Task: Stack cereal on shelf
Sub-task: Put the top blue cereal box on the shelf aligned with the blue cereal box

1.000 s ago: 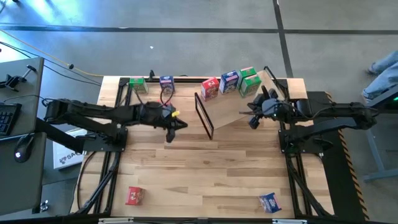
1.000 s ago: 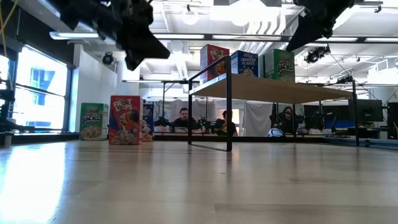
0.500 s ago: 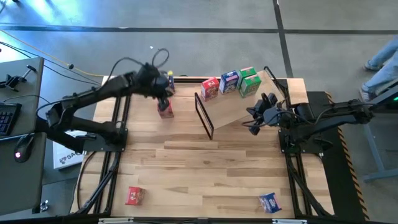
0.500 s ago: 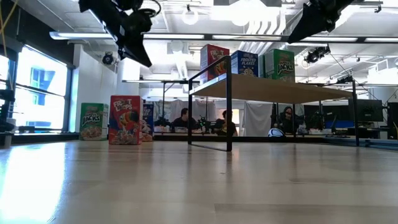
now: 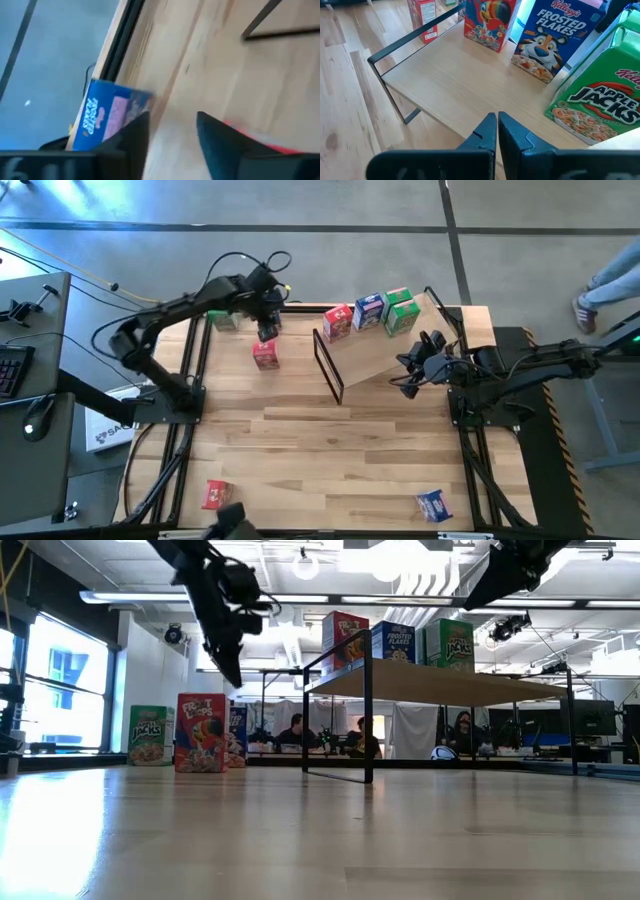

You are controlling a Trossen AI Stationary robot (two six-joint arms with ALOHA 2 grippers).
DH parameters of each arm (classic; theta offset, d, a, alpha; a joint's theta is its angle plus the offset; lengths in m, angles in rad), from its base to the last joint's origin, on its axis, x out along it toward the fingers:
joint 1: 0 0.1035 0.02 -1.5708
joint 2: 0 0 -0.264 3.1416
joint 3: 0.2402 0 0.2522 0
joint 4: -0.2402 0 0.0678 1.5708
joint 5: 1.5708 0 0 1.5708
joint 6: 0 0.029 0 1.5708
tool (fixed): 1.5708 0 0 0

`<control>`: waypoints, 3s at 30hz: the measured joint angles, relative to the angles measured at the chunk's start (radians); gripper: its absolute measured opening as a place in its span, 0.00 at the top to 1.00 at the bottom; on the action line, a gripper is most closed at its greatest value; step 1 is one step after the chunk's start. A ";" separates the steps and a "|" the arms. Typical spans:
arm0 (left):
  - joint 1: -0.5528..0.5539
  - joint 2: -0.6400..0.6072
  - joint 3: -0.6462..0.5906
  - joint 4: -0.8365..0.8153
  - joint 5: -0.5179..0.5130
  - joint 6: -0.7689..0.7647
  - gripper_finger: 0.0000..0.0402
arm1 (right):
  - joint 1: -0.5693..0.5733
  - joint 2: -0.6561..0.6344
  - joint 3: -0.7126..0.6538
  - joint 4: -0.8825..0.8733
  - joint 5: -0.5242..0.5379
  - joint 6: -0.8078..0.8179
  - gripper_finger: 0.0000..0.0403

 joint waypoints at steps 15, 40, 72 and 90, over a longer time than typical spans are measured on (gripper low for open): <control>0.068 0.170 0.114 -0.007 -0.120 0.140 0.30 | 0.000 0.000 0.000 -0.003 -0.016 -0.004 1.00; 0.120 0.240 0.114 -0.028 -0.102 0.194 0.55 | 0.000 0.000 0.000 -0.003 -0.017 -0.001 1.00; -0.413 -0.343 0.114 -0.235 -0.066 -0.347 0.66 | 0.000 0.000 0.000 -0.002 -0.029 0.000 1.00; -0.857 0.084 0.224 -0.104 0.002 -0.666 0.66 | 0.092 0.000 0.000 -0.037 -0.016 0.023 1.00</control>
